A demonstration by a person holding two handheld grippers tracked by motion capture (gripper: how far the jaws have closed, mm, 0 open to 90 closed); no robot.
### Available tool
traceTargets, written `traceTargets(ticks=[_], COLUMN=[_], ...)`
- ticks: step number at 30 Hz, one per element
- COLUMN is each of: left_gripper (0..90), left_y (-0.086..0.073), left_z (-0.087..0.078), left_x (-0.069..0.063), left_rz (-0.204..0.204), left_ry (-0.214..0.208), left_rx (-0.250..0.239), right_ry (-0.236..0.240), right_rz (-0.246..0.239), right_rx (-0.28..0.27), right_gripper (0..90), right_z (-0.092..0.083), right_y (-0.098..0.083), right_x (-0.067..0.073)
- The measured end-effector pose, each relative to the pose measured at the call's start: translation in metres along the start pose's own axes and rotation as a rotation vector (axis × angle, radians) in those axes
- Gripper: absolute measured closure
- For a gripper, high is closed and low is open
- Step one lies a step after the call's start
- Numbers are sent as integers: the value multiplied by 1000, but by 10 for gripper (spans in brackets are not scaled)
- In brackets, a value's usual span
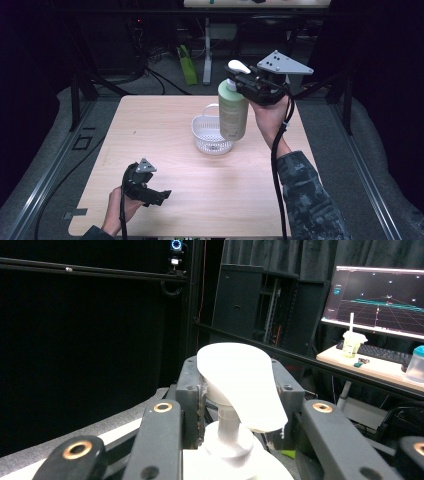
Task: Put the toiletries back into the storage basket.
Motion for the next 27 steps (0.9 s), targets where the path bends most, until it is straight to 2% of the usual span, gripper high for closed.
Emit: traceTargets(ticks=[27], left_gripper=[24], left_y=[0], left_z=[1], left_x=[-1], left_rz=[2], left_ry=[-7], left_rx=[0], right_ry=[-10], right_rz=[11], right_rx=[7], right_gripper=[660], right_z=[30], right_y=[1], right_x=[3])
Point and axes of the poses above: each handheld gripper's, and its own axes: z roughly forward along the jaws, y roughly out of its top, x roughly to its left, the point moved 4 cm from there along z, roughly forward along the jaws, and after that the axes turned 8 degrees about -y, right-handed, at the moved point
